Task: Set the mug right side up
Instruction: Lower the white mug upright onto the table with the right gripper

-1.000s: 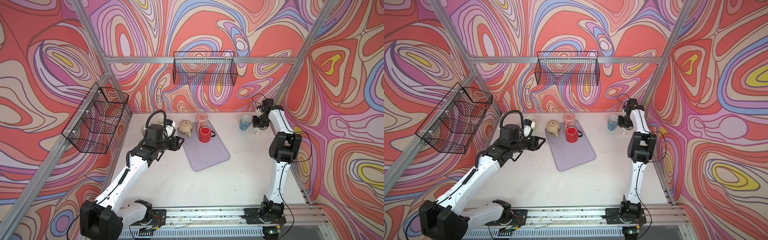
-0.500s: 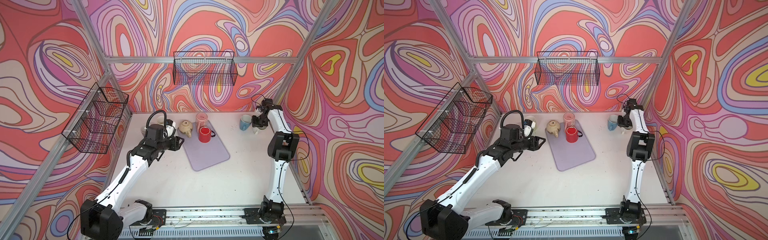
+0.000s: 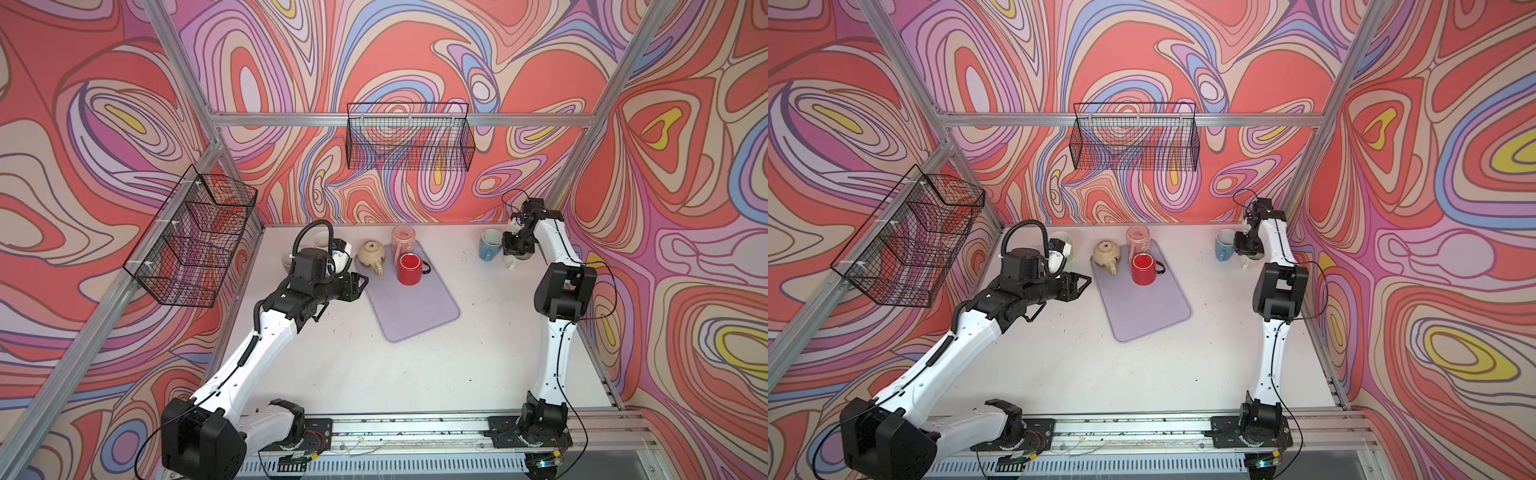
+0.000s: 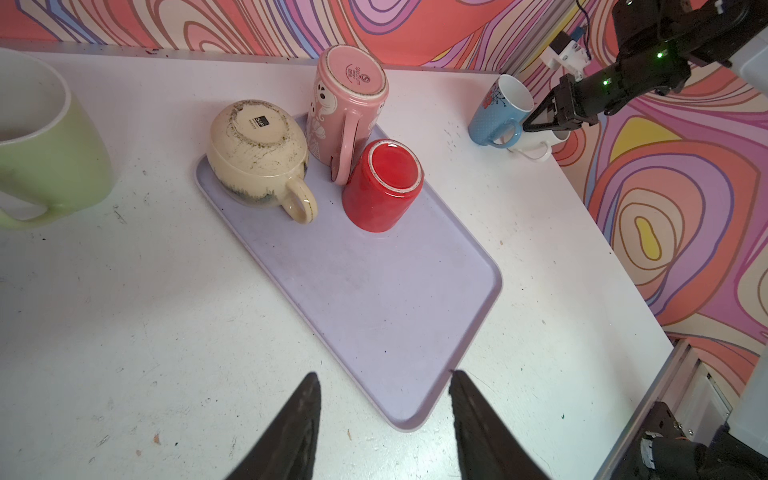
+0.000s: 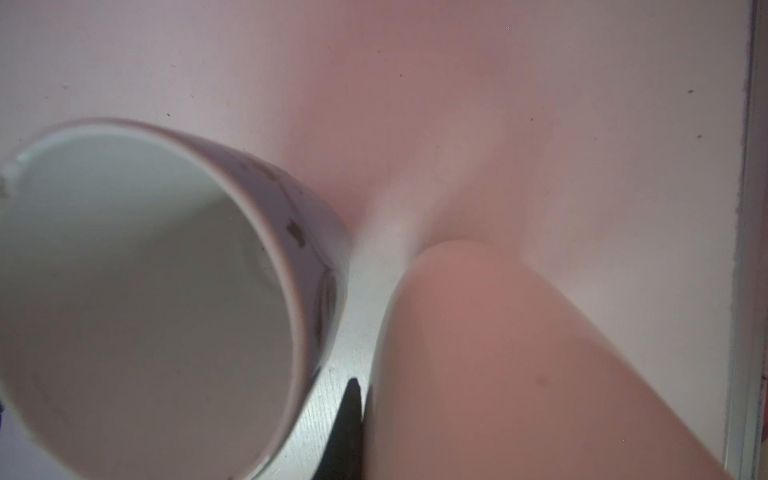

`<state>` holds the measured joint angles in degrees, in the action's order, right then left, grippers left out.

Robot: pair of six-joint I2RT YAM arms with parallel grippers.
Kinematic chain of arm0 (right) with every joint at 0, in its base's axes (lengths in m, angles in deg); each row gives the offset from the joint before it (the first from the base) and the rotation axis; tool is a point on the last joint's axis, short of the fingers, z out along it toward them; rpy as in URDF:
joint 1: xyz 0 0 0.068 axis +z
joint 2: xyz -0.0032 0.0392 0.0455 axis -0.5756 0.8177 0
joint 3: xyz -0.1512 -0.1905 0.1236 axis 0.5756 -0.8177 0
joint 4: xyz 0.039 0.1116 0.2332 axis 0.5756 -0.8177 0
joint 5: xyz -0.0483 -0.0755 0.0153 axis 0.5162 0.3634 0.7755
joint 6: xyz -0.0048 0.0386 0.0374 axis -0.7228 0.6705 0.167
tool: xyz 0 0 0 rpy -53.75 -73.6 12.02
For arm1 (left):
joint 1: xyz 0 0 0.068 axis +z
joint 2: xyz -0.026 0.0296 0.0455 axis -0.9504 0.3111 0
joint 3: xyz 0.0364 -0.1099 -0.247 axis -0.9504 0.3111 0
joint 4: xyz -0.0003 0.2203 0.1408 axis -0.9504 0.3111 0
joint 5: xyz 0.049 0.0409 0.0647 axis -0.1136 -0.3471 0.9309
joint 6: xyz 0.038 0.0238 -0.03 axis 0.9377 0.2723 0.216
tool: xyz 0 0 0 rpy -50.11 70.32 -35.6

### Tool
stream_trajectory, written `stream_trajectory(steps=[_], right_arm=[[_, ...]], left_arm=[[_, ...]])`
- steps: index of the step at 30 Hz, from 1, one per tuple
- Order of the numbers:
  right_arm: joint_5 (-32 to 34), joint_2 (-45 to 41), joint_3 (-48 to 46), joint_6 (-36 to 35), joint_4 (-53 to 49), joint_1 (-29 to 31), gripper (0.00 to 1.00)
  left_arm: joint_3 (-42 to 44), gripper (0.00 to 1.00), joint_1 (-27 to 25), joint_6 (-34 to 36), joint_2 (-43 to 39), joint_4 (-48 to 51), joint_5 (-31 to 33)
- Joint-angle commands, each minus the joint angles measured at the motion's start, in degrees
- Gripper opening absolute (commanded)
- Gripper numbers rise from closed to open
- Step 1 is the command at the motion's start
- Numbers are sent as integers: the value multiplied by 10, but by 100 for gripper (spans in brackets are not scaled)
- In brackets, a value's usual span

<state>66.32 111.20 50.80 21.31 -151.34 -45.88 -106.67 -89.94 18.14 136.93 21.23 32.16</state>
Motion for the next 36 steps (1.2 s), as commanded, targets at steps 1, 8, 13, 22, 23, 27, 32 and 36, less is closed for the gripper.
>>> stream_trajectory(steps=[1,8,13,22,23,27,32,36], right_arm=[[2,9,22,-5,3,-1,0],[9,16,24,-5,4,-2,11],[9,19,28,-2,5,-2,19],[17,17,44,1,5,-2,25],[18,17,46,2,5,-2,25],[17,17,53,6,5,-2,26],[17,14,66,10,0,-2,27],[16,7,70,9,-3,-2,27]], left_arm=[[-19,53,-3,11,2,10,-1],[-18,53,-3,11,1,11,-2],[-18,52,-3,12,1,11,-2],[-19,52,-3,13,1,12,-4],[-19,52,-4,13,1,12,-4],[-19,52,-3,13,0,12,-4],[-19,52,-4,14,-1,12,-4],[-20,52,-5,14,-4,12,-4]])
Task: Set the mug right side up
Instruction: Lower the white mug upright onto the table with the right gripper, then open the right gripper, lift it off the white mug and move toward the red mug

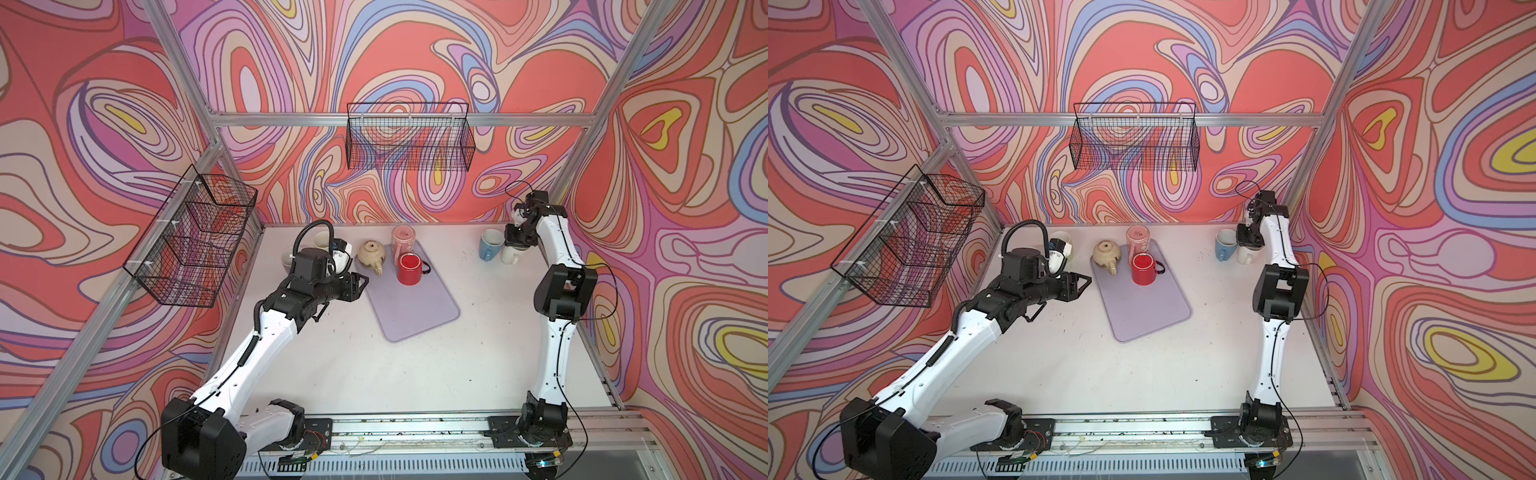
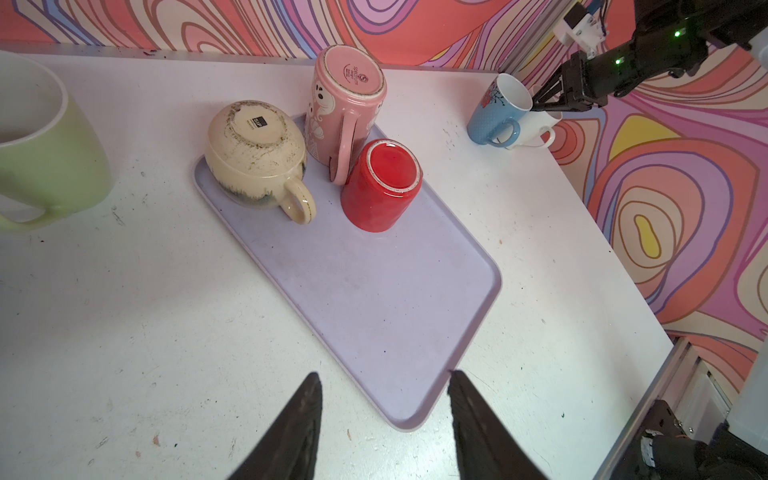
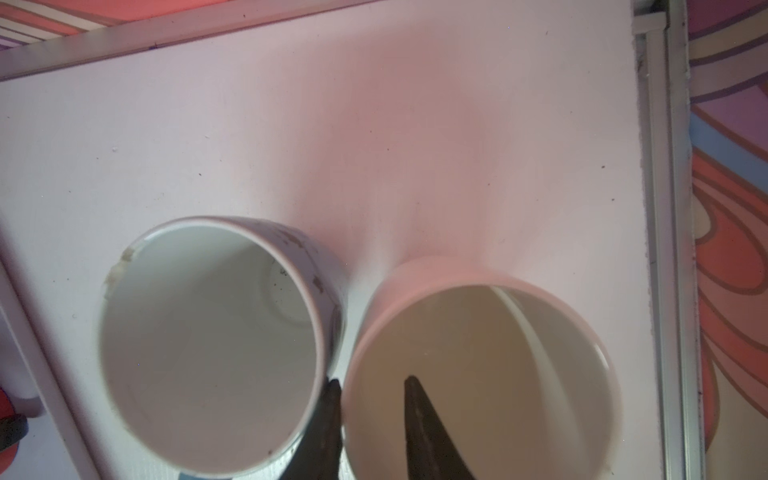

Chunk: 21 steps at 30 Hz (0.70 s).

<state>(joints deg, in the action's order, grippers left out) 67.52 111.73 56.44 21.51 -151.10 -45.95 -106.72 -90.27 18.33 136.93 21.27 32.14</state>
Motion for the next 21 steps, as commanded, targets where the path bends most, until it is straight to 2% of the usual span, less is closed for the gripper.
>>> stream_trajectory(steps=[1,21], right_arm=[[3,-1,13,8,-5,-2,27],[-31,-63,15,25,-14,-2,28]], left_arm=[[-19,52,-1,12,-5,12,-4],[-19,52,-4,14,-23,12,1]])
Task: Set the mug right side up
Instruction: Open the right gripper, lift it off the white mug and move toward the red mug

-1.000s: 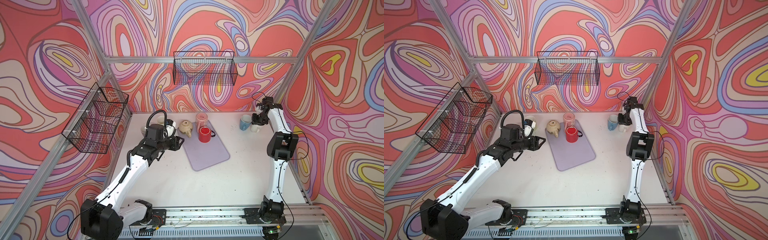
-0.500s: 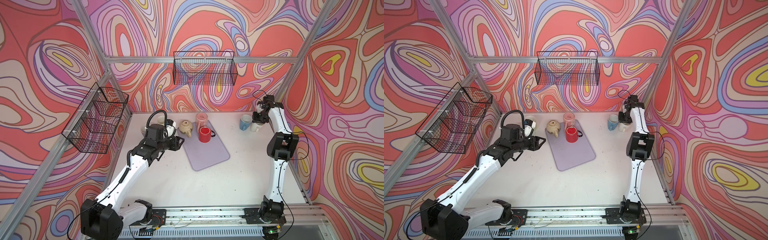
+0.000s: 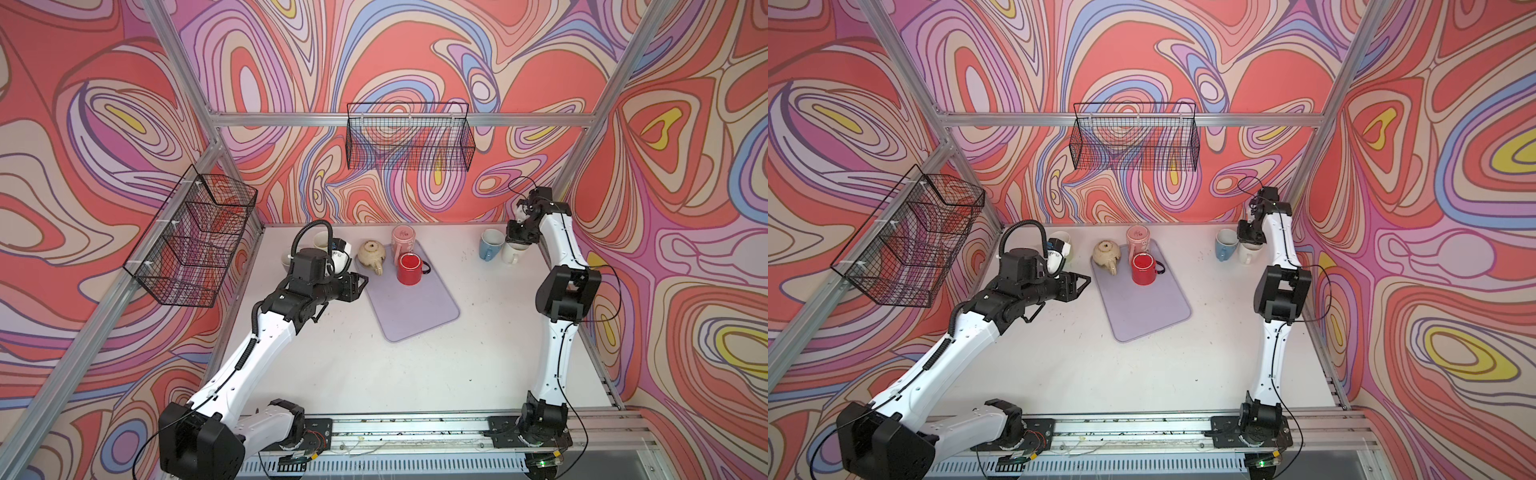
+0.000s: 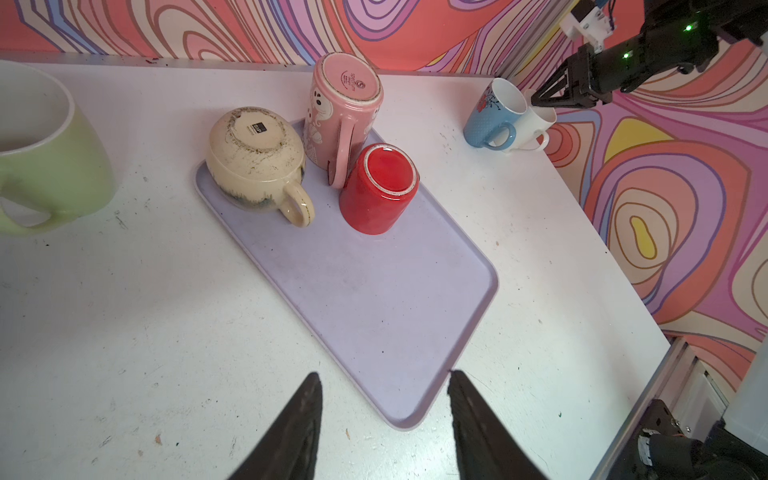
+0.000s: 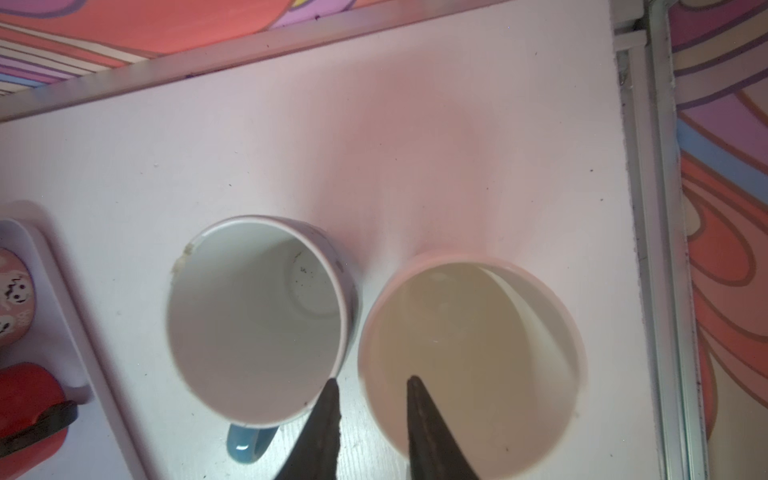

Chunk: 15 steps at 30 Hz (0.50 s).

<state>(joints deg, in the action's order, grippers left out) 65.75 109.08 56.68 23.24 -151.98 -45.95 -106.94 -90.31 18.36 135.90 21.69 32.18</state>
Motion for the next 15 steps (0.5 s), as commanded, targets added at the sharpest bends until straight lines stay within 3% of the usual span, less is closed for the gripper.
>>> stream_trajectory(steps=[1,9,15], right_arm=[[-14,-41,13,7,-5,-1,28],[-26,-106,-26,13,9,-1,28],[-48,-231,-216,19,113,18,28]], left_arm=[[-17,52,-3,13,-12,8,0],[-17,52,-4,13,-15,7,-1],[-17,52,-8,11,-15,7,-6]])
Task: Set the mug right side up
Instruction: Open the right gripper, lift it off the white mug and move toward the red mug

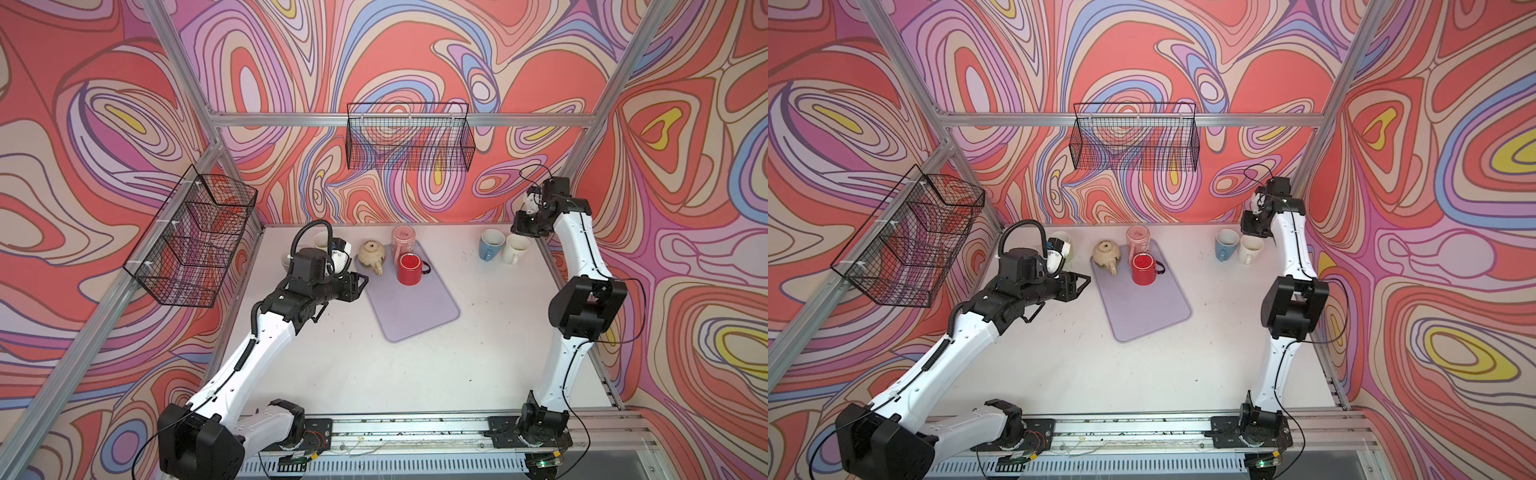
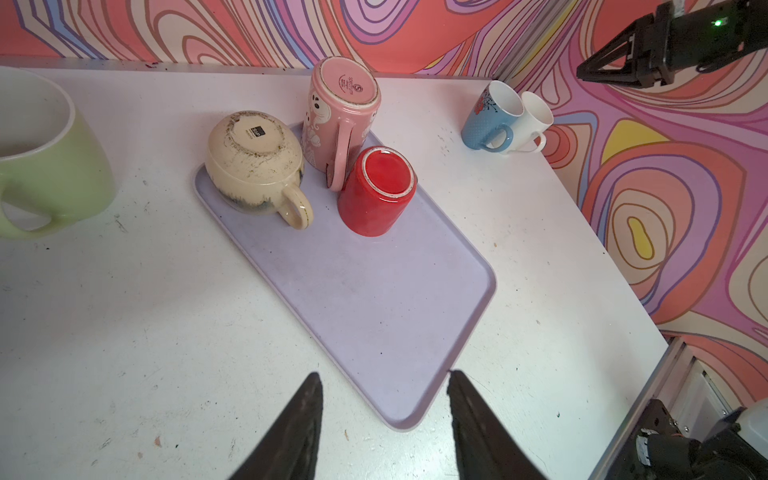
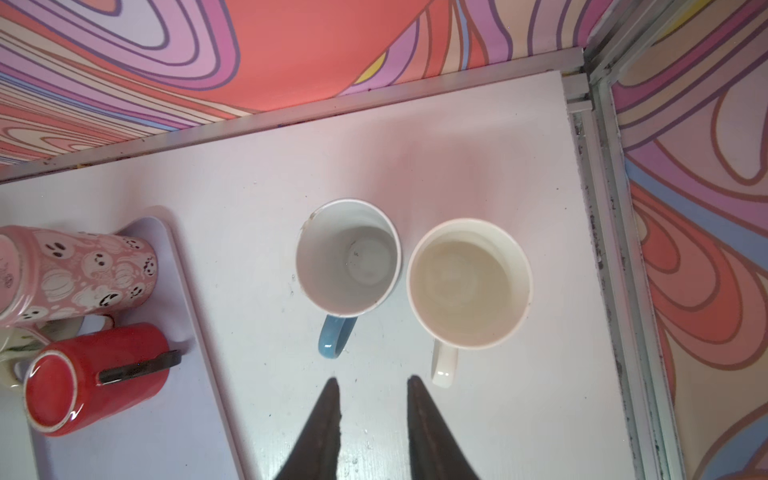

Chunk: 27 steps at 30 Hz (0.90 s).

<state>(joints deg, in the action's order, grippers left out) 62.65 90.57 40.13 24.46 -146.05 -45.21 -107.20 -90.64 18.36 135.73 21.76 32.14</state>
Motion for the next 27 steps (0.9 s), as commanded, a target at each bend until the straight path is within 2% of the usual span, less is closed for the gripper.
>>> stream_trajectory(steps=[1,8,14,18,27], right_arm=[[-20,-65,-78,8,67,13,28],[-12,-194,-255,10,153,67,28],[13,-258,-419,61,288,186,26],[34,-235,-454,98,353,234,23],[-10,-99,-399,129,428,247,14]], left_arm=[[-14,52,-6,13,-13,6,-5],[-15,52,-21,18,-14,10,6],[-14,52,-68,36,-12,20,43],[-18,52,-93,50,-2,35,71],[-15,51,-102,51,-1,30,74]])
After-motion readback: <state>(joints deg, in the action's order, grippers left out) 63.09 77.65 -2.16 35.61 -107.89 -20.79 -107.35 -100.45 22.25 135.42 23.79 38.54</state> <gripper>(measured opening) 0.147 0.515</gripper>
